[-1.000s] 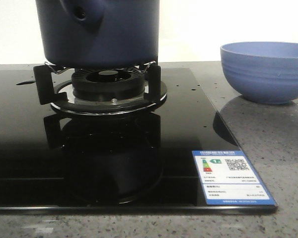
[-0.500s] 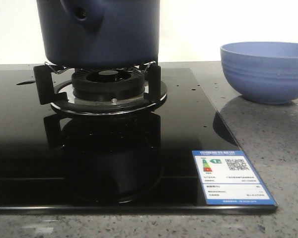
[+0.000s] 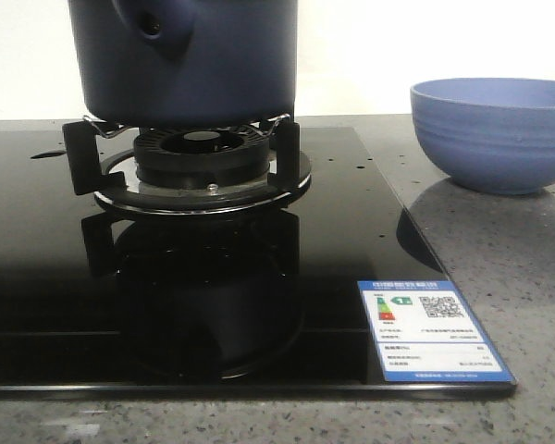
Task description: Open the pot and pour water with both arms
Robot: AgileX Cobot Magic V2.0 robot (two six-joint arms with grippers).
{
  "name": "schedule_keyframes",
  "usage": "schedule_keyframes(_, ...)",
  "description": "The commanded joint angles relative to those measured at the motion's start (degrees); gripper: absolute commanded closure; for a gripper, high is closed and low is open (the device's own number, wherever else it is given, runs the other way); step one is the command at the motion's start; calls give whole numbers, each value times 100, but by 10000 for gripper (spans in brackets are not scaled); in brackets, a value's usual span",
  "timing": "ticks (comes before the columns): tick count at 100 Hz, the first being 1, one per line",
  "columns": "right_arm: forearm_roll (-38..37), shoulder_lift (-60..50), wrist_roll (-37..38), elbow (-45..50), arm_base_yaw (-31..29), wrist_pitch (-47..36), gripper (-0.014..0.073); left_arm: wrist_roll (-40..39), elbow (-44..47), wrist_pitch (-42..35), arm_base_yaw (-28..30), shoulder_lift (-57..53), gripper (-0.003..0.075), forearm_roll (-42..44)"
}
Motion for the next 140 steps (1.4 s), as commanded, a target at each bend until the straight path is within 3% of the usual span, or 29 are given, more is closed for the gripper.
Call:
schedule_keyframes(1, -10, 33, -60, -203, -6, -407, 123, -10, -186, -328, -39, -174, 387, 6)
schedule_keyframes(76, -47, 60, -60, -327, -120, -351, 123, -10, -186, -355, 107, -1128, 387, 237)
schedule_keyframes(113, -62, 1541, -60, -1722, -1601, 1210, 123, -10, -186, 364, 1373, -1970, 387, 483)
schedule_keyframes(140, -200, 3181, 127, -3070, -2098, 1809, 123, -10, -186, 939, 2268, -2248, 387, 483)
